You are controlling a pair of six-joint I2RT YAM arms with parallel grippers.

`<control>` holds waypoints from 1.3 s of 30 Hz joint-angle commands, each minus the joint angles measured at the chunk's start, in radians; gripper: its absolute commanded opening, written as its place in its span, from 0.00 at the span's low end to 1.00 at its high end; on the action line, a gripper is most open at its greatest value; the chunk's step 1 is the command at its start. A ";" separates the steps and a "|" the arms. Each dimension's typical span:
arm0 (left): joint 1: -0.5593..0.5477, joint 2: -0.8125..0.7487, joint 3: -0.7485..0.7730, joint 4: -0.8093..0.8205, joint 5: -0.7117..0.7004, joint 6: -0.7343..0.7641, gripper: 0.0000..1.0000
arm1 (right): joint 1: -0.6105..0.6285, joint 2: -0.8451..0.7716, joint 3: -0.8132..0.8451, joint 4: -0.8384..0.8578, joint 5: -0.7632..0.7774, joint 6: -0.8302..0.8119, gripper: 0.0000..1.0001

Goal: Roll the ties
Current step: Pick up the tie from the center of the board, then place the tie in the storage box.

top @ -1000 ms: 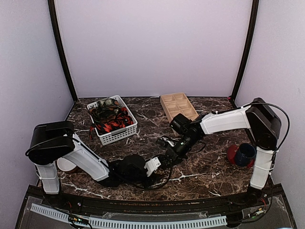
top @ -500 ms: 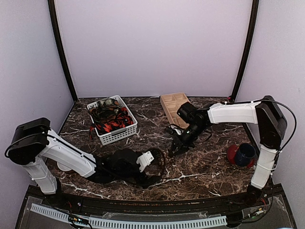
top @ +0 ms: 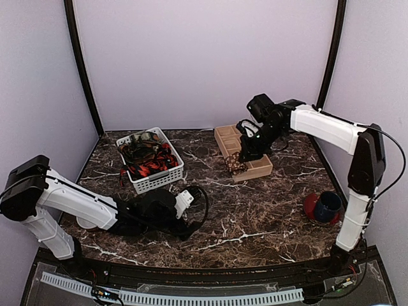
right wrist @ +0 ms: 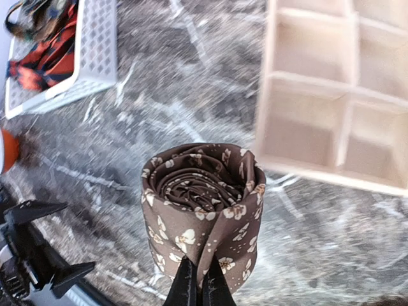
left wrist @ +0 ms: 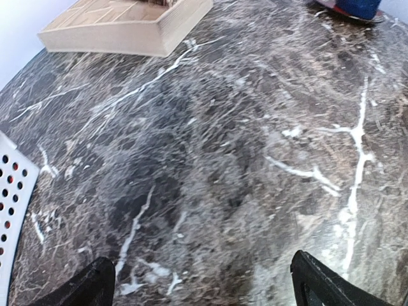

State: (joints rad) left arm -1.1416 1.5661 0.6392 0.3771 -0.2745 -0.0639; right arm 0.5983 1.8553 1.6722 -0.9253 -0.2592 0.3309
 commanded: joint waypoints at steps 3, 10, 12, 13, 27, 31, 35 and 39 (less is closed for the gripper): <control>0.025 -0.036 0.053 -0.065 -0.050 0.018 0.99 | -0.049 0.102 0.161 -0.115 0.243 -0.046 0.00; 0.038 -0.033 0.070 -0.077 -0.060 0.021 0.99 | -0.149 0.164 0.244 -0.124 0.300 -0.097 0.00; 0.039 -0.029 0.072 -0.079 -0.063 0.022 0.99 | -0.170 0.191 0.274 -0.125 0.279 -0.112 0.00; 0.039 -0.028 0.074 -0.080 -0.063 0.024 0.99 | -0.178 0.203 0.286 -0.125 0.265 -0.122 0.00; 0.044 -0.015 0.076 -0.066 -0.065 0.048 0.99 | -0.189 0.318 0.334 -0.088 -0.102 -0.145 0.00; 0.043 -0.011 0.077 -0.064 -0.059 0.063 0.99 | -0.190 0.362 0.302 -0.067 -0.138 -0.170 0.00; 0.043 -0.008 0.079 -0.062 -0.053 0.077 0.99 | -0.215 0.392 0.260 -0.007 -0.219 -0.178 0.00; 0.044 -0.010 0.076 -0.061 -0.046 0.086 0.99 | -0.255 0.407 0.220 0.035 -0.285 -0.163 0.00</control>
State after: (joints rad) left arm -1.1023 1.5665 0.6987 0.3092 -0.3294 -0.0002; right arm 0.3832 2.2456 1.9251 -0.9600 -0.4435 0.1696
